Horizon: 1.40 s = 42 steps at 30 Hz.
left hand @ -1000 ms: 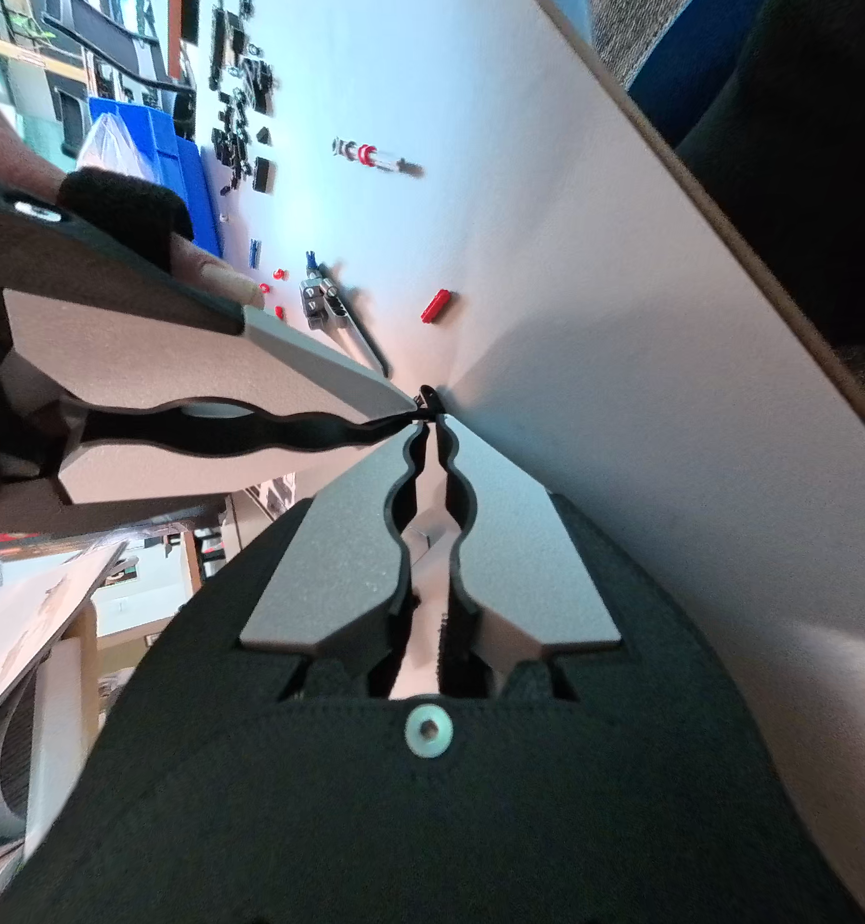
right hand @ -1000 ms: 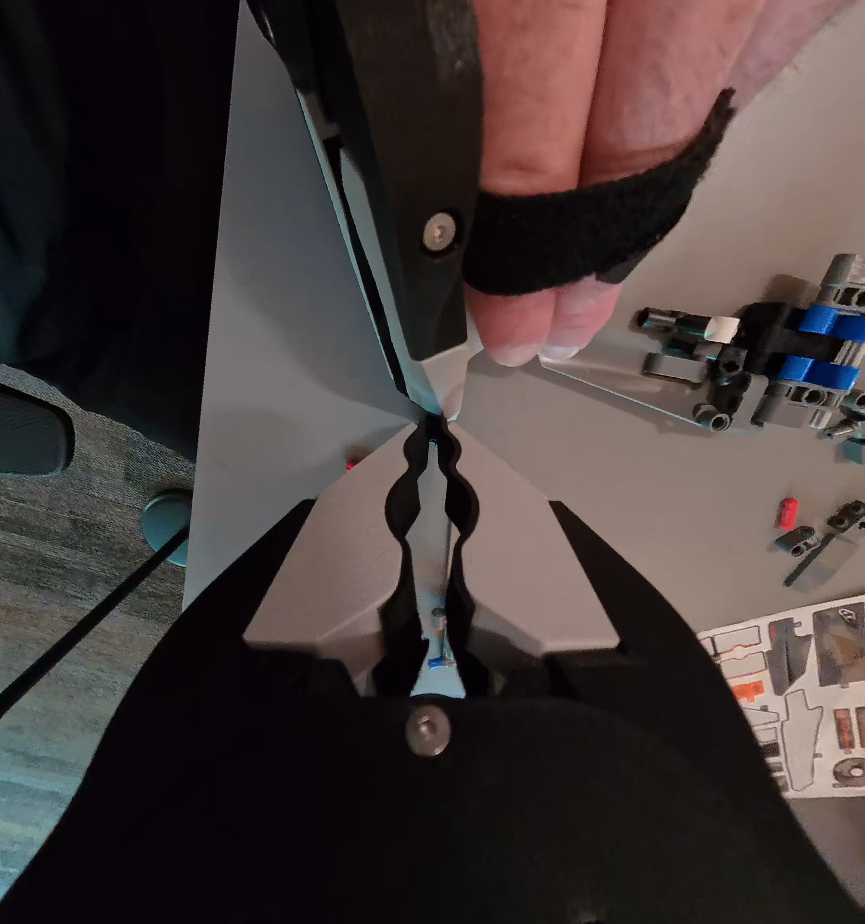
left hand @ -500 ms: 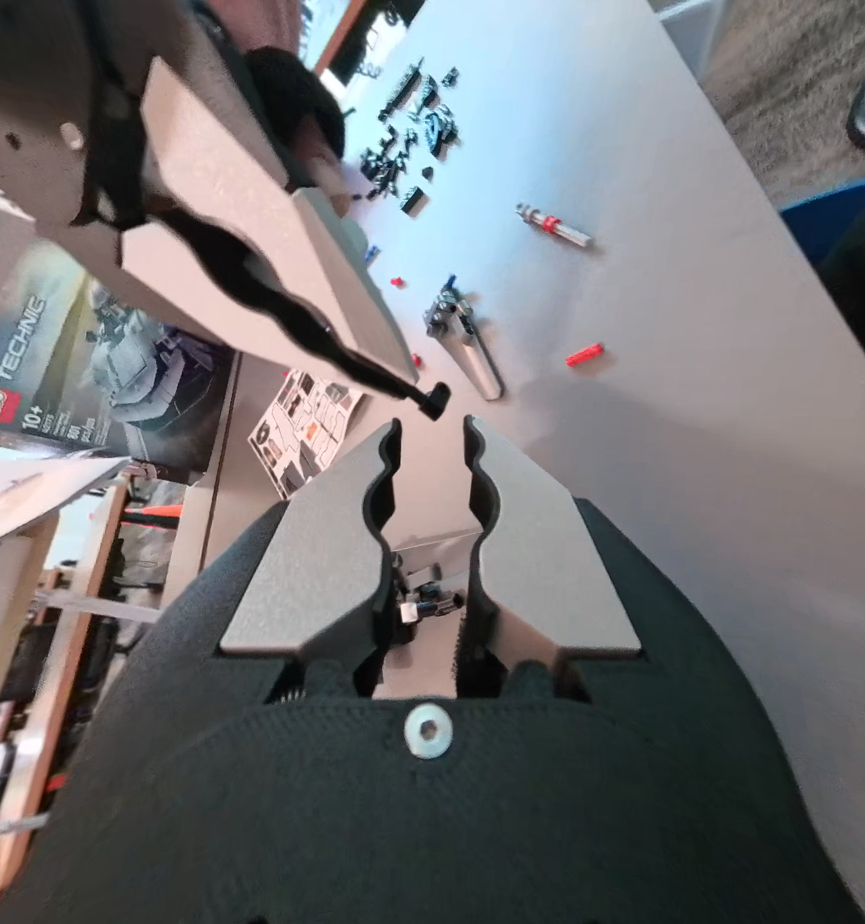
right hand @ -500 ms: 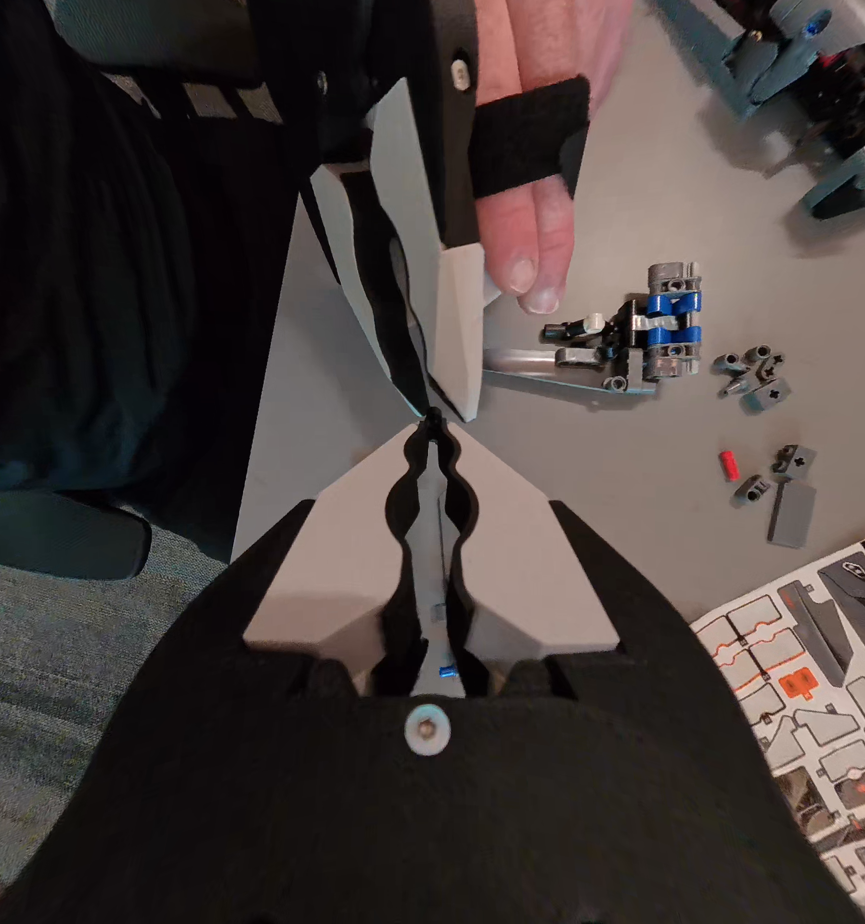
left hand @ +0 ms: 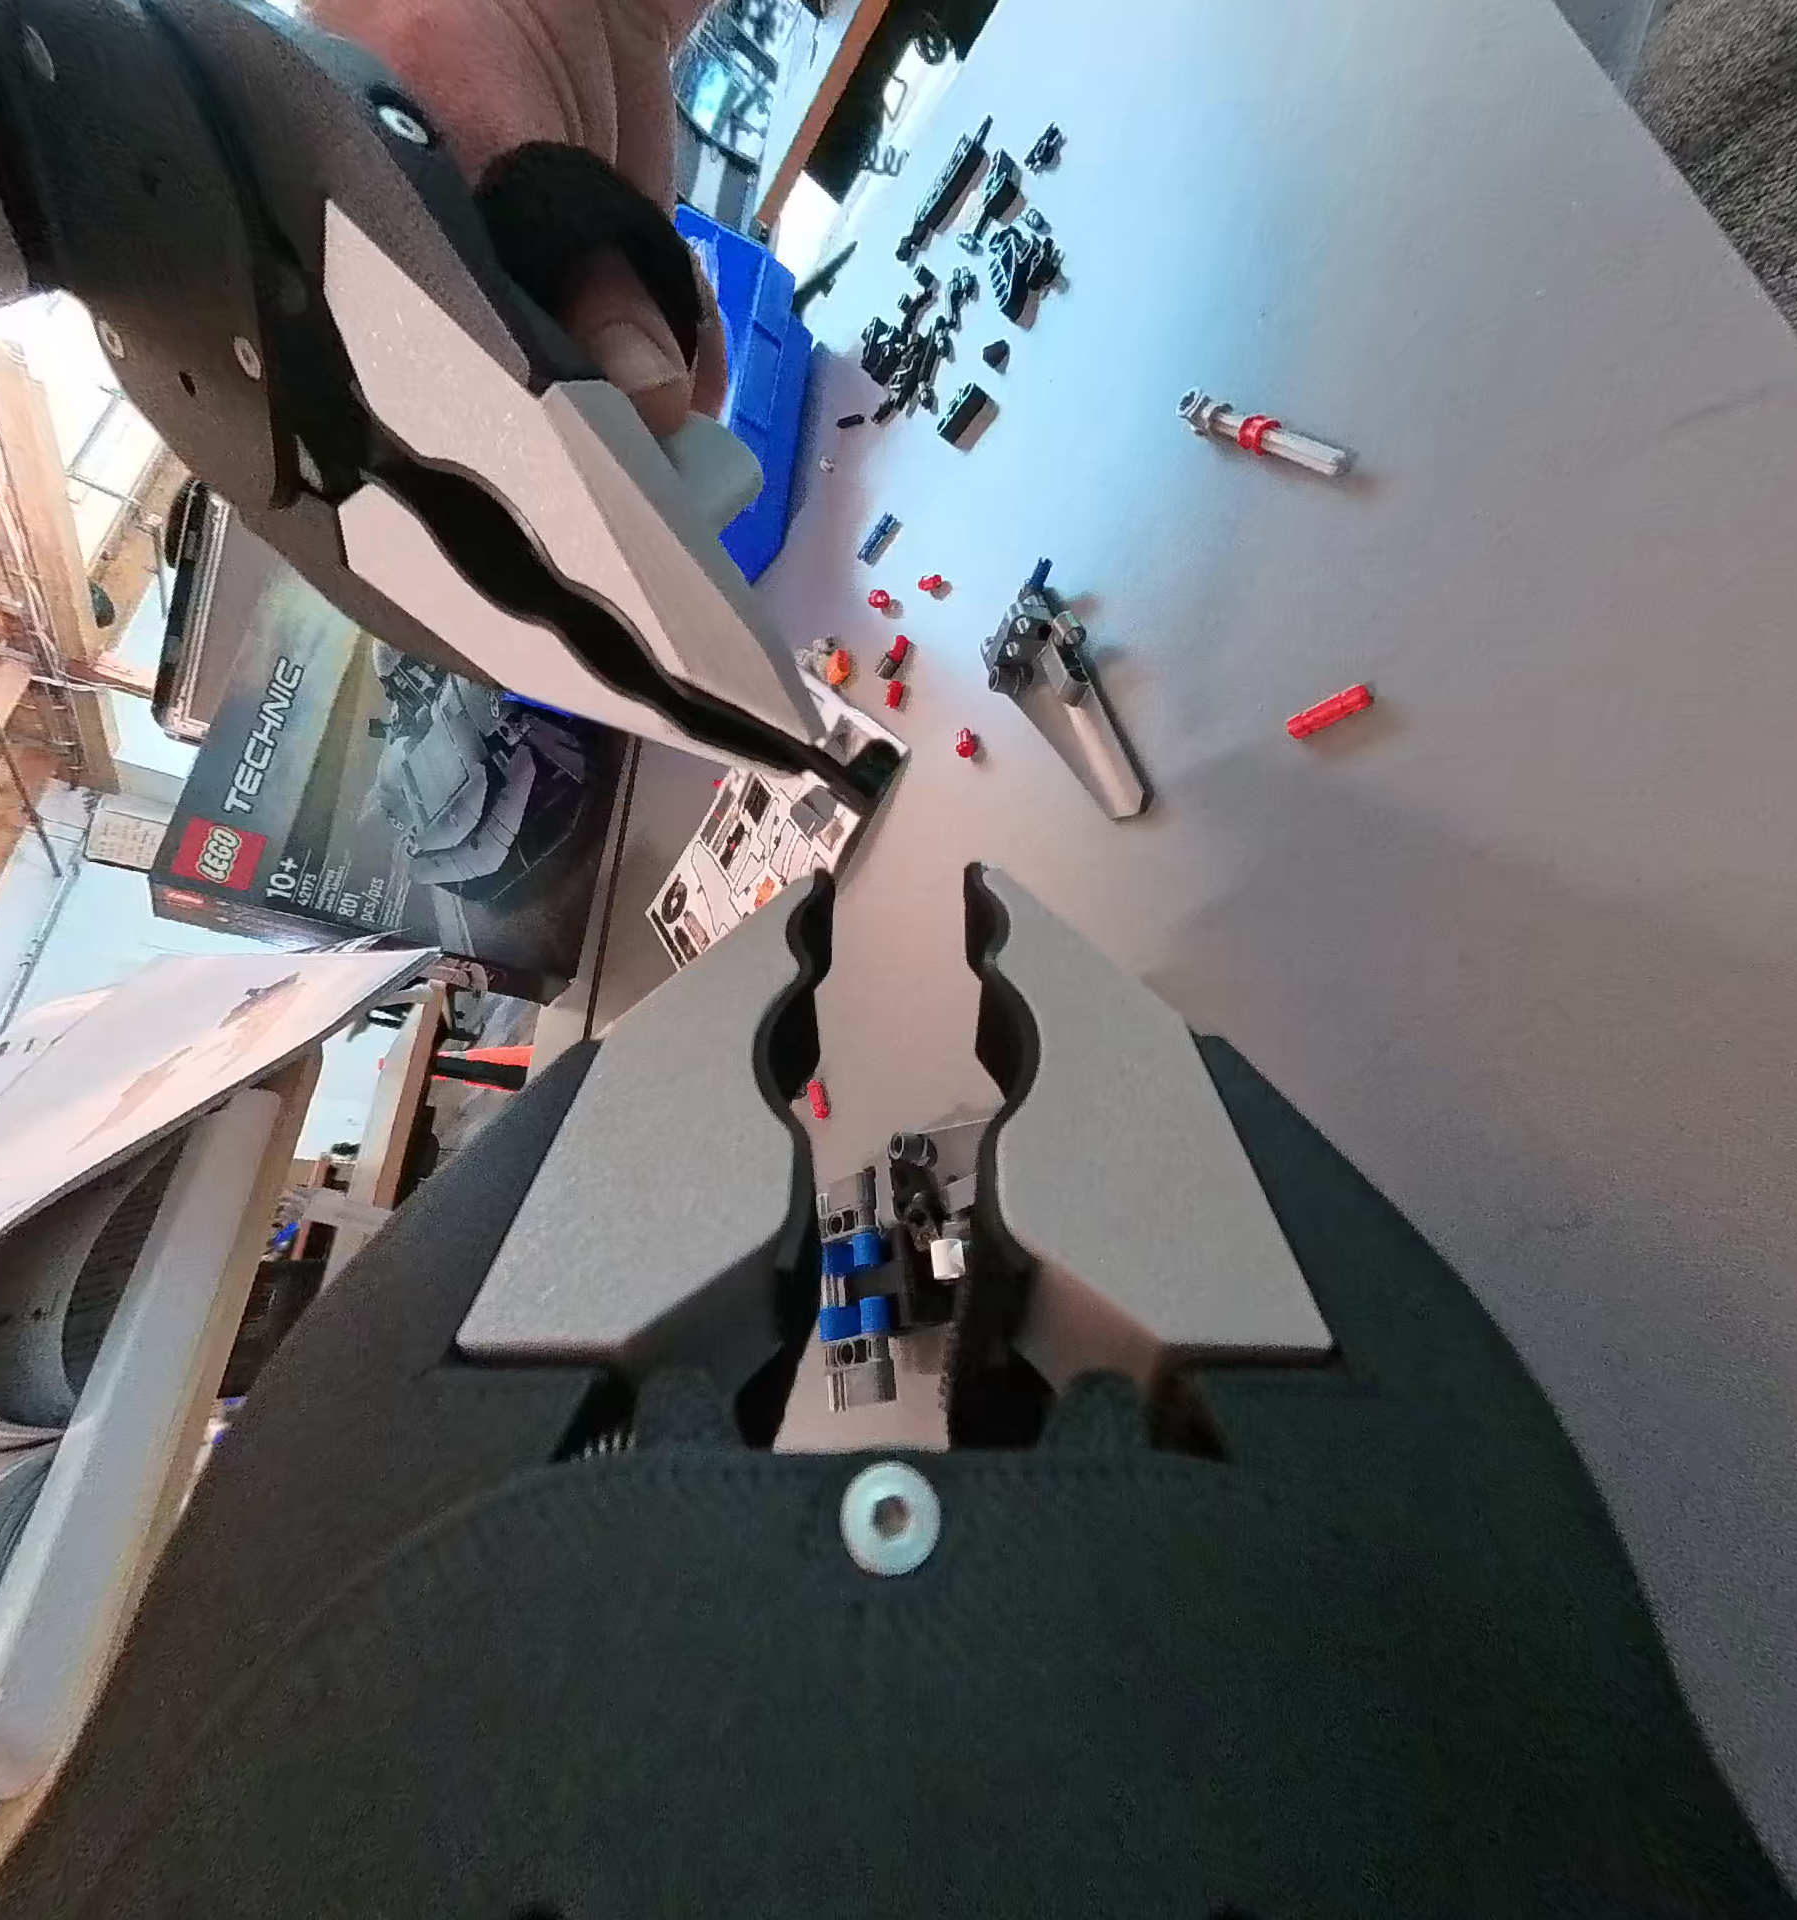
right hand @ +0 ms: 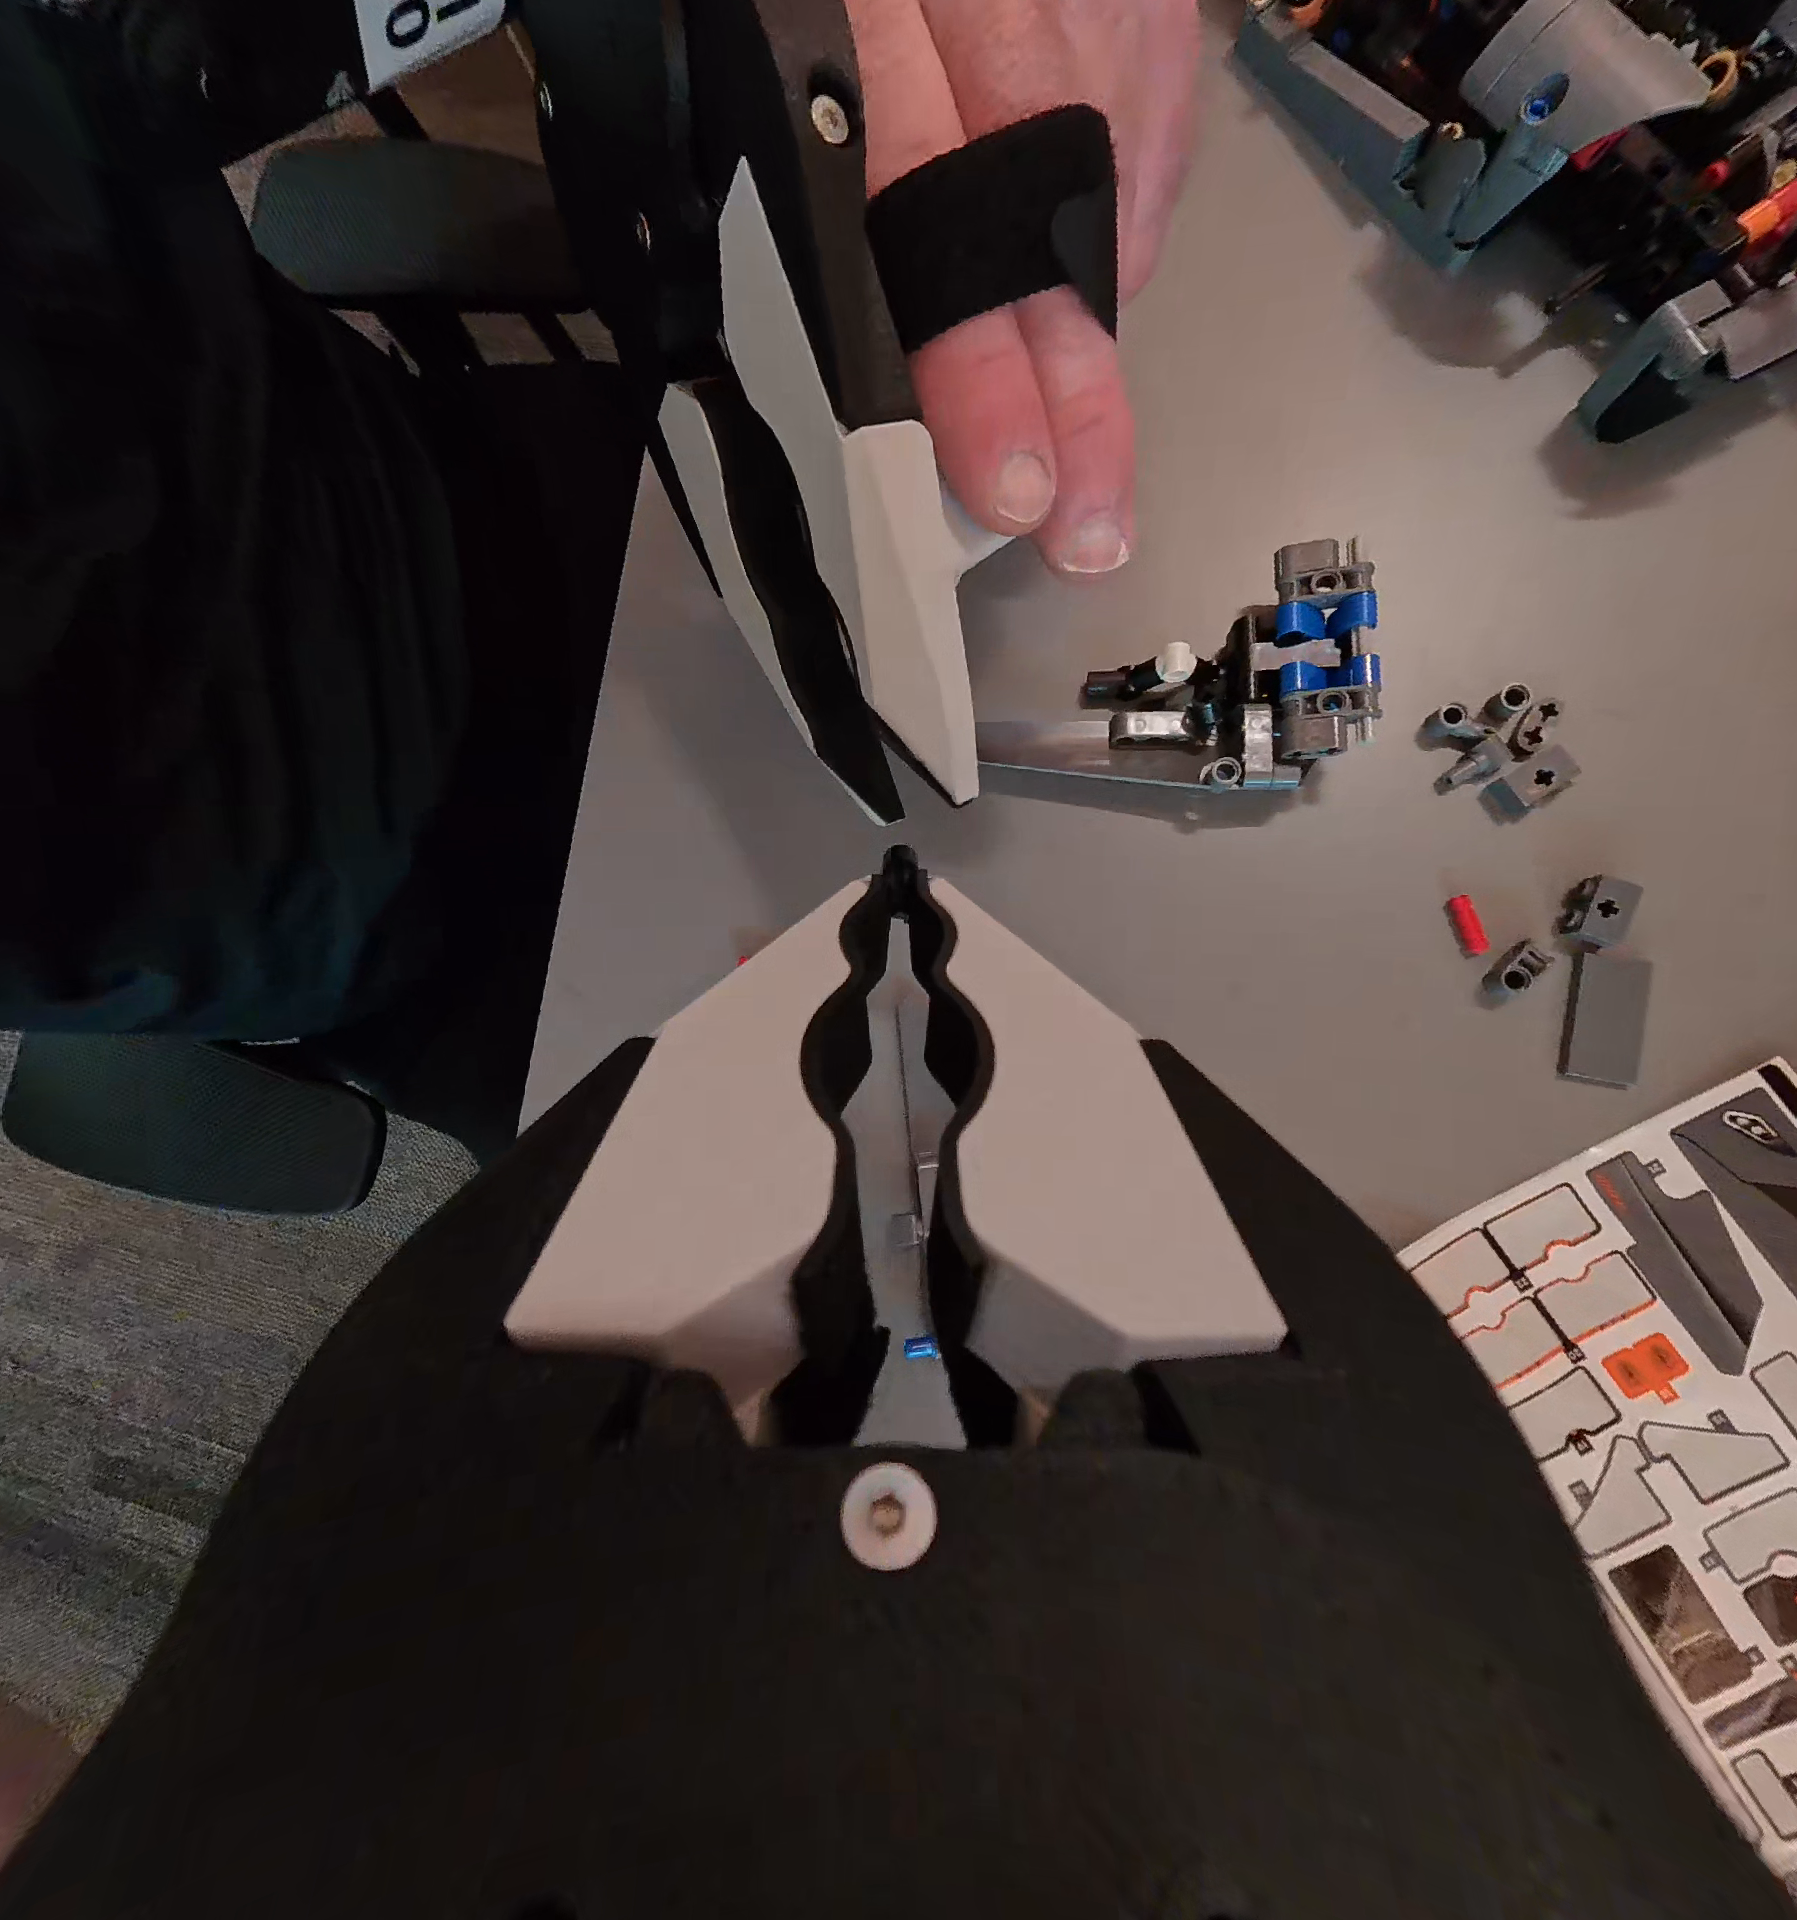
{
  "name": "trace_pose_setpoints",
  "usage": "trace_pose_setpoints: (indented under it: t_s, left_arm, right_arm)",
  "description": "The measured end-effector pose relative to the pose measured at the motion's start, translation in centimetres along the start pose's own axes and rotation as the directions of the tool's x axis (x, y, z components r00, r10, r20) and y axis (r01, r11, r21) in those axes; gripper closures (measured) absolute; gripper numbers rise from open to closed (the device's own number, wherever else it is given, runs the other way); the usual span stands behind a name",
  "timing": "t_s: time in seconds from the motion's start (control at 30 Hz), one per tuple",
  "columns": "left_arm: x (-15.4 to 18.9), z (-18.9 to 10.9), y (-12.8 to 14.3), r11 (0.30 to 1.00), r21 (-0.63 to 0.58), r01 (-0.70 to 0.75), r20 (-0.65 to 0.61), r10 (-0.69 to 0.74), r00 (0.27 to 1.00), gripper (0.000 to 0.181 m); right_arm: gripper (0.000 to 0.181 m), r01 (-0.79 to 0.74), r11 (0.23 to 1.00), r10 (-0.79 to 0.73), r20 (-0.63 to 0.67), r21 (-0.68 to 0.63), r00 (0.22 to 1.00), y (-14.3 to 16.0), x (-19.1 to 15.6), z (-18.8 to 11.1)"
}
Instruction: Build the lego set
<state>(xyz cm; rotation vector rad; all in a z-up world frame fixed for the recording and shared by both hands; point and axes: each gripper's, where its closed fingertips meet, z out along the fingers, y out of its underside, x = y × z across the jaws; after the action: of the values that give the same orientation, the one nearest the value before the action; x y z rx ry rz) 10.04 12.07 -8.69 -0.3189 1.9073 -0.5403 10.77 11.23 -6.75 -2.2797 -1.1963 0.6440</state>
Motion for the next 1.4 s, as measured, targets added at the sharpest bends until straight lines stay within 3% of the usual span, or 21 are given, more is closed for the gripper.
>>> trace_pose_setpoints:
  t_s: [0.03, 0.2, 0.47, 0.67, 0.9, 1.4]
  left_arm:
    - [0.0, 0.0, 0.0, 1.000, -0.002, -0.001, 0.003, 0.001, 1.000, 0.159]
    - [-0.2, 0.1, -0.4, 1.000, 0.013, -0.017, 0.036, 0.017, 0.999, 0.158]
    - [-0.9, -0.1, -1.4, 0.986, 0.002, -0.169, 0.171, 0.167, 0.971, 0.156]
    - [-1.6, -0.1, -1.0, 0.989, -0.011, -0.150, 0.199, 0.149, 0.969, 0.158]
    - [-2.6, -0.8, -1.2, 0.998, 0.021, -0.066, 0.212, 0.060, 0.975, 0.161]
    - [-3.9, -1.7, -1.0, 0.964, 0.113, 0.241, 0.114, -0.253, 0.961, 0.159]
  right_arm:
    - [0.180, -0.004, 1.000, 0.004, 0.002, 0.008, 1.000, 0.1, 0.0, -0.1]
    - [0.180, -0.027, 0.999, 0.027, 0.009, 0.043, 1.000, 0.3, -0.1, -0.3]
    - [0.180, -0.045, 0.995, 0.041, 0.042, 0.087, 0.998, -0.1, 0.2, -0.3]
    - [0.180, -0.040, 0.995, 0.036, 0.047, 0.096, 0.998, -0.2, 0.4, 0.0]
    - [0.180, -0.030, 0.995, 0.027, 0.042, 0.092, 0.999, -0.9, 0.6, 0.1]
    - [0.181, 0.026, 0.995, -0.022, -0.046, 0.092, 0.999, -2.9, 1.0, -1.3]
